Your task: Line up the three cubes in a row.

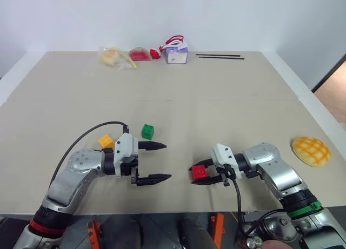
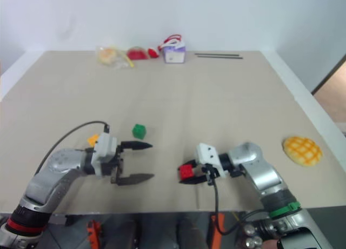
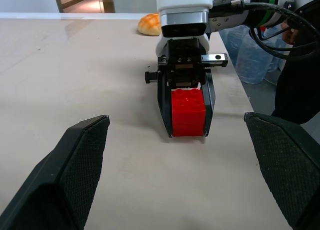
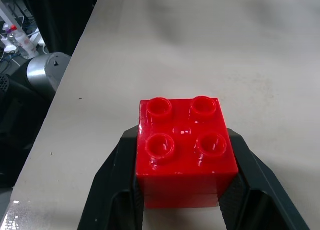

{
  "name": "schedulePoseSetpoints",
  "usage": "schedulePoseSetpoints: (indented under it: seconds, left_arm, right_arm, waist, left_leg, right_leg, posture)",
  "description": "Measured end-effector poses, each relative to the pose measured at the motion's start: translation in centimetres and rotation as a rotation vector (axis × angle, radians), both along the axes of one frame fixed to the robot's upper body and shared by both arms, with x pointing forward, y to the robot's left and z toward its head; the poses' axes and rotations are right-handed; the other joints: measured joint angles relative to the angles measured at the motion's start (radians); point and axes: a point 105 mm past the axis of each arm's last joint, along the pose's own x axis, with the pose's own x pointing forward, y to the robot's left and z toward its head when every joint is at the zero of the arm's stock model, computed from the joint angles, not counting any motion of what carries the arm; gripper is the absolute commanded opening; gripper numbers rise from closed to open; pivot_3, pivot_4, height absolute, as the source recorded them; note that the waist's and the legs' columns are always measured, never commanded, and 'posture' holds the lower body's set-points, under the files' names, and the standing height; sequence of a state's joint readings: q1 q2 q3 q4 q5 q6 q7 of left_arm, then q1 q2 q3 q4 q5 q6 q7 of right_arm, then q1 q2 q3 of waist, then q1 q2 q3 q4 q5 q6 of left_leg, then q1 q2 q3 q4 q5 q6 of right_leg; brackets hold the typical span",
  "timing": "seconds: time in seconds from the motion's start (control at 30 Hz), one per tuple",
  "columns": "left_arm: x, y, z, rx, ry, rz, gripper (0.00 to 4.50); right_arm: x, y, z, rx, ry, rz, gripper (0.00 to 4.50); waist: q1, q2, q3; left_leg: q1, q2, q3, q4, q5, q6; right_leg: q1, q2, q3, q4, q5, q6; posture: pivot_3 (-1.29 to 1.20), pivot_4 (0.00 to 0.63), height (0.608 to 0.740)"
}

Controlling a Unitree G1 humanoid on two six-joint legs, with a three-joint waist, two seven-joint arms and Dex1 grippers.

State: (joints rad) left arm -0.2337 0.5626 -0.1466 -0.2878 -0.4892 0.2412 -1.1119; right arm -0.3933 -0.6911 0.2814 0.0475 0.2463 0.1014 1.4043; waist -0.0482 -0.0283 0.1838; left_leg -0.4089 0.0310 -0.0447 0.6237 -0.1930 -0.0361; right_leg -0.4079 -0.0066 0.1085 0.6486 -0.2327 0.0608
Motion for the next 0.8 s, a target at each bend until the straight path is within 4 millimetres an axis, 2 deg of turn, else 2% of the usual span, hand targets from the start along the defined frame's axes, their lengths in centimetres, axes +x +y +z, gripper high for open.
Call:
schedulePoseSetpoints:
  seconds: [0.17, 0.2, 0.33, 0.5, 0.63, 0.7, 0.8]
  left_arm:
    - [0.1, 0.0, 0.0, -0.003, 0.002, 0.01, 4.5]
    - [0.1, 0.0, 0.0, -0.005, 0.002, 0.012, 4.5]
    - [0.1, 0.0, -0.1, -0.014, 0.009, 0.029, 4.5]
    - [0.4, 0.1, -0.3, -0.045, 0.042, 0.077, 4.5]
    - [2.2, 0.3, 0.8, -0.136, 0.009, 0.274, 4.5]
    - [3.7, 0.7, 1.2, -0.196, 0.008, 0.437, 4.5]
    - [5.4, 1.2, 1.2, -0.245, 0.01, 0.644, 4.5]
  right_arm:
    - [0.1, -0.1, -0.1, 0.0, 0.0, -0.011, 4.38]
    - [0.1, -0.1, -0.1, 0.001, 0.0, -0.01, 4.48]
    - [-0.1, 0.3, 0.5, 0.016, 0.003, -0.002, 4.48]
    - [-0.8, 0.9, 2.8, 0.082, 0.012, 0.014, 4.48]
    - [-0.4, 1.6, 7.5, 0.24, 0.016, -0.031, 4.48]
    - [0.7, 2.1, 9.6, 0.318, -0.026, -0.098, 4.48]
    - [2.2, 2.7, 10.8, 0.365, -0.052, -0.207, 4.48]
  waist:
    - [0.0, 0.0, 0.0]
    - [0.0, 0.0, 0.0]
    - [0.0, 0.0, 0.0]
    - [0.0, 0.0, 0.0]
    - [0.001, 0.0, 0.0]
    - [0.0, 0.0, 0.0]
    - [0.0, -0.001, 0.0]
  left_leg:
    - [0.0, 0.0, 0.0, 0.0, 0.0, 0.0]
    - [0.0, 0.0, 0.0, 0.0, 0.0, 0.0]
    - [0.0, 0.0, 0.0, 0.0, 0.0, 0.0]
    - [0.0, 0.0, 0.0, 0.0, 0.0, 0.0]
    - [0.0, 0.0, -0.001, 0.002, 0.0, 0.0]
    - [0.001, 0.0, -0.001, 0.002, 0.0, 0.0]
    - [0.0, 0.0, -0.001, 0.003, 0.0, 0.0]
  right_leg:
    - [0.0, 0.0, 0.0, 0.0, 0.0, 0.0]
    - [0.0, 0.0, 0.0, 0.0, 0.0, 0.0]
    - [0.0, 0.0, 0.0, 0.0, 0.0, 0.0]
    - [0.0, 0.0, 0.0, 0.0, 0.0, 0.0]
    - [0.001, 0.0, 0.0, 0.0, 0.001, 0.001]
    - [0.001, 0.0, 0.0, 0.0, 0.002, 0.001]
    - [0.001, 0.0, 0.0, 0.0, 0.003, 0.001]
  posture:
    - [0.0, 0.15, 0.74]
    - [0.0, 0.15, 0.74]
    - [0.0, 0.15, 0.74]
    - [0.0, 0.15, 0.74]
    - [0.0, 0.15, 0.74]
    - [0.0, 0.15, 0.74]
    - [0.0, 0.15, 0.74]
